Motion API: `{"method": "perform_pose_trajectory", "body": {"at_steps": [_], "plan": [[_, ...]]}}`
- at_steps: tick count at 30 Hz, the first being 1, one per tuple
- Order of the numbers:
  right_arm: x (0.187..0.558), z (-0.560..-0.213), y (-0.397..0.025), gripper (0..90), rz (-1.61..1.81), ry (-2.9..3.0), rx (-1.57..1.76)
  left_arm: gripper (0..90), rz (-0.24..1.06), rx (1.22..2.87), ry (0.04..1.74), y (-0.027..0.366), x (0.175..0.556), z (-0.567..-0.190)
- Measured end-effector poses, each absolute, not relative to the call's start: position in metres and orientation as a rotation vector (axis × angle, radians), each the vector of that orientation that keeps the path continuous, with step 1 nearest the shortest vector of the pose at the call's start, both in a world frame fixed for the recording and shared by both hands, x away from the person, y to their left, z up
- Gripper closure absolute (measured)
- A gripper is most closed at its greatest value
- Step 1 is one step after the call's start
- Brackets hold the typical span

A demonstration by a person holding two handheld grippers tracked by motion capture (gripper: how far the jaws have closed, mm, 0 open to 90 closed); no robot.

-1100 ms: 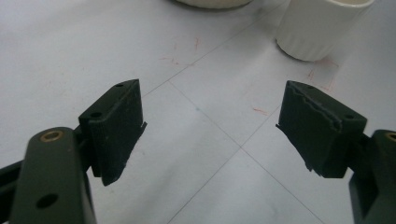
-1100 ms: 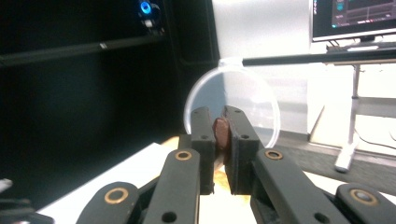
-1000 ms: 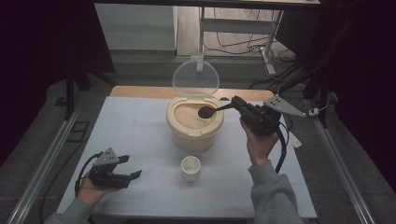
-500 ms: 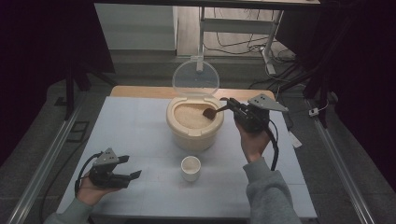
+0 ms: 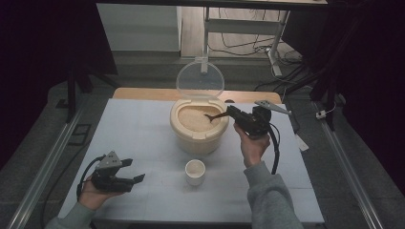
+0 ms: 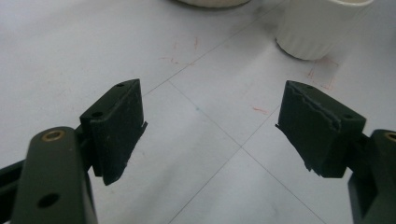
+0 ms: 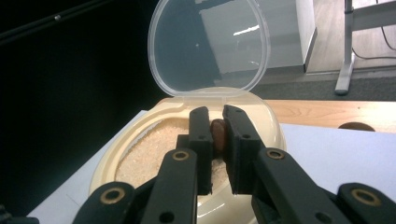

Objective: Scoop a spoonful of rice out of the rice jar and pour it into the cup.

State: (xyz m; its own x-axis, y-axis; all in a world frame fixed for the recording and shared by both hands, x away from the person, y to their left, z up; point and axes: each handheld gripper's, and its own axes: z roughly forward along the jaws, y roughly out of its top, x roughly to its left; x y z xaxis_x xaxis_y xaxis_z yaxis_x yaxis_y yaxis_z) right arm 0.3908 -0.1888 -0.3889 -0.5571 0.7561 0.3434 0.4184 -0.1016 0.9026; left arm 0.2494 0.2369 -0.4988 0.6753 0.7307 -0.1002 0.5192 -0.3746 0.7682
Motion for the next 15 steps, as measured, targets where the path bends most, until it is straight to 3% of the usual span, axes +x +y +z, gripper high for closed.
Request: {"method": "perform_pose_trajectory", "body": {"at_steps": [15], "plan": [[0.393,-0.393,-0.201,81.8,1.846,1.814,1.476,22.5,0.327,2.056,0.959,0.238,0.249,-0.498]]}}
